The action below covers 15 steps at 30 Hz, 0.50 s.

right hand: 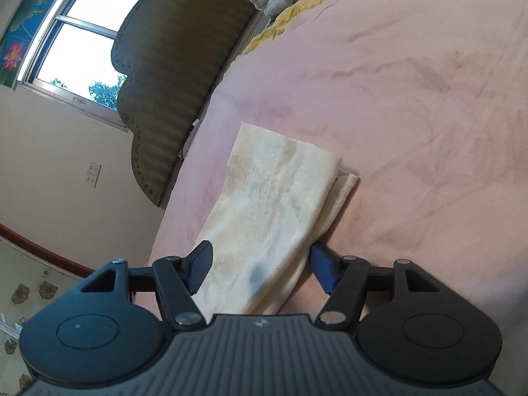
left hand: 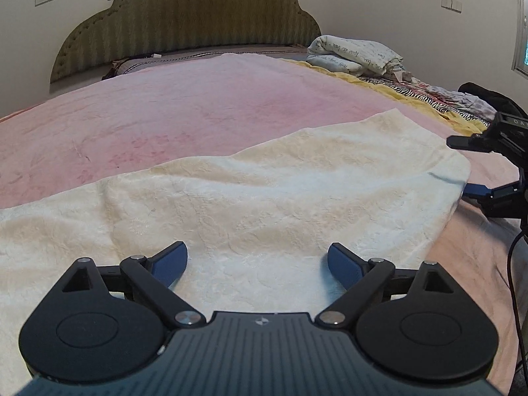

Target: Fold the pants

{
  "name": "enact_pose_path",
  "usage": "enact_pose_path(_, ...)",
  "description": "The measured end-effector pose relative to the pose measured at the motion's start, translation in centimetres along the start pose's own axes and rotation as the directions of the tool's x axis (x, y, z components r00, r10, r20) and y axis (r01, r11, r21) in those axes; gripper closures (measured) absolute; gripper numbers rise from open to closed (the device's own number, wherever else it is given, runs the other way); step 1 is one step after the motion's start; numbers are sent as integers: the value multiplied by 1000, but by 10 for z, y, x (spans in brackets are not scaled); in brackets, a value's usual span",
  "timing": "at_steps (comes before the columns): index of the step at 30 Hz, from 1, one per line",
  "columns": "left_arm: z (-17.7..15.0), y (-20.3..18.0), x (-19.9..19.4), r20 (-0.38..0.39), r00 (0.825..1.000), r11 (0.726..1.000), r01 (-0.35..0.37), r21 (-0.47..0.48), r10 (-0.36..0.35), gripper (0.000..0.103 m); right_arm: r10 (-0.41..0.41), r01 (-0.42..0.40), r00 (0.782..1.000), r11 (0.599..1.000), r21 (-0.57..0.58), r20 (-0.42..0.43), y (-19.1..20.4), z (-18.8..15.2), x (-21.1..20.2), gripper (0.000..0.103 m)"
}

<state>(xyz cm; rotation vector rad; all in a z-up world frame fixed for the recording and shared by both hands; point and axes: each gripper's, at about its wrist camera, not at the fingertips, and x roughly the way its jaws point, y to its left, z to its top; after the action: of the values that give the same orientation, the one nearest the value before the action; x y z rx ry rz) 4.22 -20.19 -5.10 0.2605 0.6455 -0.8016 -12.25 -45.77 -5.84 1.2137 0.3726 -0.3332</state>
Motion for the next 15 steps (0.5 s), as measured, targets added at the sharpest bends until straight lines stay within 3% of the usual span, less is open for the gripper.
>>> enact_pose_path(5, 8, 3, -1, -23, 1000, 1000, 20, -19, -20, 10, -29, 30, 993, 1000, -4, 116, 5, 7, 13, 39)
enact_pose_path(7, 14, 6, -2, -24, 998, 997, 53, -58, -54, 10, -29, 31, 993, 999, -16, 117, 8, 10, 20, 39)
enact_pose_path(8, 18, 7, -3, -17, 997, 994, 76, -83, -77, 10, -37, 42, 993, 998, -42, 115, 10, 11, 23, 49)
enact_pose_path(9, 22, 9, -4, -8, 995, 989, 103, -109, -104, 10, -55, 63, 992, 996, -67, 113, 11, 12, 24, 73)
enact_pose_path(10, 26, 11, -4, -2, 991, 981, 132, -138, -134, 10, -67, 77, 992, 993, -91, 108, 12, 12, 25, 82)
enact_pose_path(11, 30, 14, -4, 7, 984, 967, 177, -185, -179, 10, -63, 75, 992, 991, -109, 106, 13, 13, 26, 84)
enact_pose_path(13, 36, 27, 1, 29, 951, 898, 299, -324, -306, 10, -74, 94, 991, 978, -187, 112, 23, 11, 23, 85)
enact_pose_path(15, 40, 41, 11, 57, 897, 779, 411, -474, -439, 10, -90, 131, 986, 937, -324, 141, 45, 4, 20, 86)
